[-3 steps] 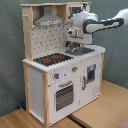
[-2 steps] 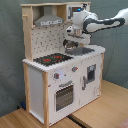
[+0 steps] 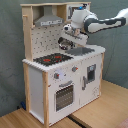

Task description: Play with the kitchen

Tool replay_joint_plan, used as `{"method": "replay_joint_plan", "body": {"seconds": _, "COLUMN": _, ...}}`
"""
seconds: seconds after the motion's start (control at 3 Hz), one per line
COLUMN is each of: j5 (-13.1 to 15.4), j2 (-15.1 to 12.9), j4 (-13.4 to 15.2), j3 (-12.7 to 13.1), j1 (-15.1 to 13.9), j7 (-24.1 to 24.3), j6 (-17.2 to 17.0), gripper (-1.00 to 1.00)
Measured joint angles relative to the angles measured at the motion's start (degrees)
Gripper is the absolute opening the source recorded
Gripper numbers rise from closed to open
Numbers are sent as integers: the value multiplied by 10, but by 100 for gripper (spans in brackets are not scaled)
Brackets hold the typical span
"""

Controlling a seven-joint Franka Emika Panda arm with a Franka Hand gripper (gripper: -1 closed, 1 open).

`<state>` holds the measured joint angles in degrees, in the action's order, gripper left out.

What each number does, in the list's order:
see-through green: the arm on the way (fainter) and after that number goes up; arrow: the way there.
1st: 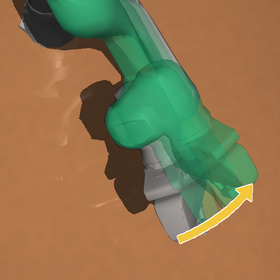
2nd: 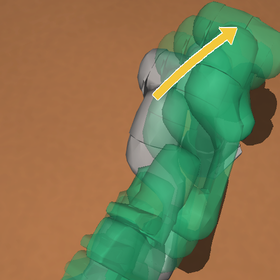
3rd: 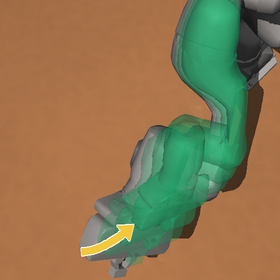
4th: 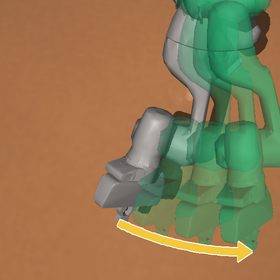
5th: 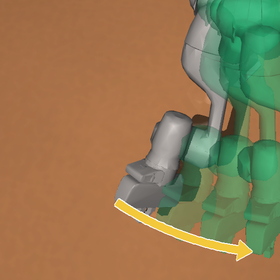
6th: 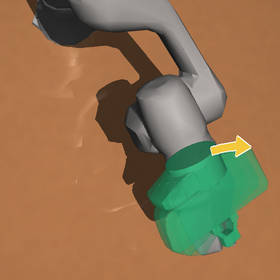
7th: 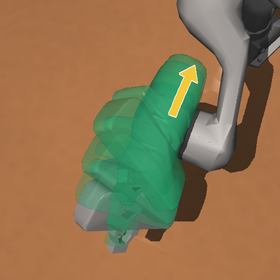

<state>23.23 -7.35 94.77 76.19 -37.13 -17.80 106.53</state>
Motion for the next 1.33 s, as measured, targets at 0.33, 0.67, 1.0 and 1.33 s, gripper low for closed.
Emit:
{"method": "replay_joint_plan", "body": {"seconds": 0.33, "j5": 0, "j2": -23, "j4": 0, "j3": 19, "j1": 16, "j7": 40, "j6": 37, "gripper": -100}}
{"method": "replay_joint_plan", "body": {"seconds": 0.67, "j5": 2, "j2": -55, "j4": 0, "j3": 18, "j1": 47, "j7": 67, "j6": 71, "gripper": -100}}
{"method": "replay_joint_plan", "body": {"seconds": 1.0, "j5": 6, "j2": -92, "j4": -3, "j3": 14, "j1": 81, "j7": 91, "j6": 96, "gripper": -100}}
{"method": "replay_joint_plan", "body": {"seconds": 1.33, "j5": 6, "j2": -135, "j4": -10, "j3": 7, "j1": 113, "j7": 117, "j6": 98, "gripper": -100}}
